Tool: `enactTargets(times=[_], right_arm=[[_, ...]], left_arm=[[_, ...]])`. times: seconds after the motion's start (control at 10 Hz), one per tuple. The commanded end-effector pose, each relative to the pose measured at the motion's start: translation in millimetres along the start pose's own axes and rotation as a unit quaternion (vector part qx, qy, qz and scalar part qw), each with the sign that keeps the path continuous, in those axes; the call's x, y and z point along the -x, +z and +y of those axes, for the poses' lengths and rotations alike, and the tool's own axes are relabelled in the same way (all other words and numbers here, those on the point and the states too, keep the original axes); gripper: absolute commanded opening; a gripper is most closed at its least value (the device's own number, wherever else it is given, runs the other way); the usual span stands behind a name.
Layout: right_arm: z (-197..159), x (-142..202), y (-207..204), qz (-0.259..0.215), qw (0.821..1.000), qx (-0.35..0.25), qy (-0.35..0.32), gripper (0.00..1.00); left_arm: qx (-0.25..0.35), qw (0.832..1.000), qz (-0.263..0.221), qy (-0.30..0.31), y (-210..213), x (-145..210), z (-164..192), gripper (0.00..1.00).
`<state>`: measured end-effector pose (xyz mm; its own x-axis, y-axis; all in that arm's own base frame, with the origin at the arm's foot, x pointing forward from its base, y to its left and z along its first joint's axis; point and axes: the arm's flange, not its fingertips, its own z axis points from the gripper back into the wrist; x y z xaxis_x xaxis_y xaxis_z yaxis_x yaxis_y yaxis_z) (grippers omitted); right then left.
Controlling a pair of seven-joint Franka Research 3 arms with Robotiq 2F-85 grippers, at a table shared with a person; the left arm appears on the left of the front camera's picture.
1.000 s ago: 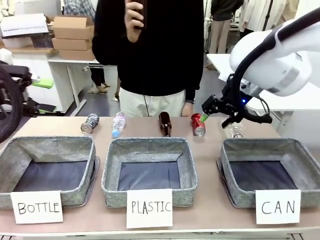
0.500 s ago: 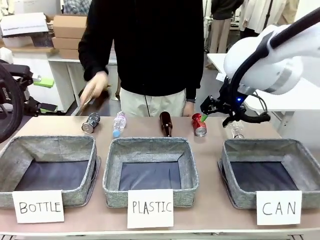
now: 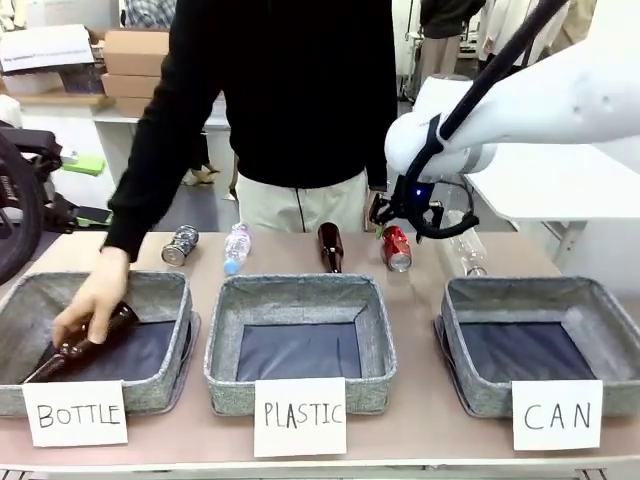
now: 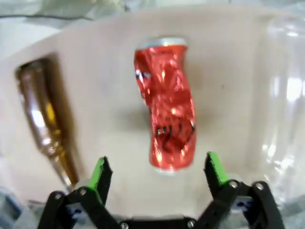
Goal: Sort the can waste into the basket.
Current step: Pick up the can waste from the table and place it in the right Fabric basket.
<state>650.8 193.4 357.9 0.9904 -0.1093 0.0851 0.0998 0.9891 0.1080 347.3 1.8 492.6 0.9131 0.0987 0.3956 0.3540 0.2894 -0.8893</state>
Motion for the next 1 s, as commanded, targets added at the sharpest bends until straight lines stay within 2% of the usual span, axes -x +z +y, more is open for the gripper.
enactTargets(times=[0.0,0.2,0.5,0.7,0.8,0.9], right_arm=[[11.4,-27.0,-14.4,-0.010,0.999,0.035,-0.032,1.00],[9.1,-30.7,-32.0,-0.009,0.995,0.073,-0.065,1.00],[10.2,-30.8,-51.0,0.013,0.996,0.073,-0.055,1.00],[7.5,-31.6,-53.0,0.010,0.996,0.072,-0.057,1.00],[6.9,-31.1,-52.0,0.007,0.996,0.069,-0.053,0.75],[6.8,-30.5,-52.5,0.012,0.997,0.065,-0.050,0.40]], left_arm=[[0.012,1.000,-0.005,-0.013,-1.0,-0.6,-0.5,1.00],[0.012,1.000,-0.005,-0.013,-1.0,-0.6,-0.5,1.00],[0.012,1.000,-0.005,-0.013,-1.0,-0.6,-0.5,1.00],[0.012,1.000,-0.005,-0.013,-1.0,-0.6,-0.5,1.00],[0.012,1.000,-0.005,-0.013,-1.0,-0.6,-0.5,1.00],[0.012,1.000,-0.005,-0.013,-1.0,-0.6,-0.5,1.00]])
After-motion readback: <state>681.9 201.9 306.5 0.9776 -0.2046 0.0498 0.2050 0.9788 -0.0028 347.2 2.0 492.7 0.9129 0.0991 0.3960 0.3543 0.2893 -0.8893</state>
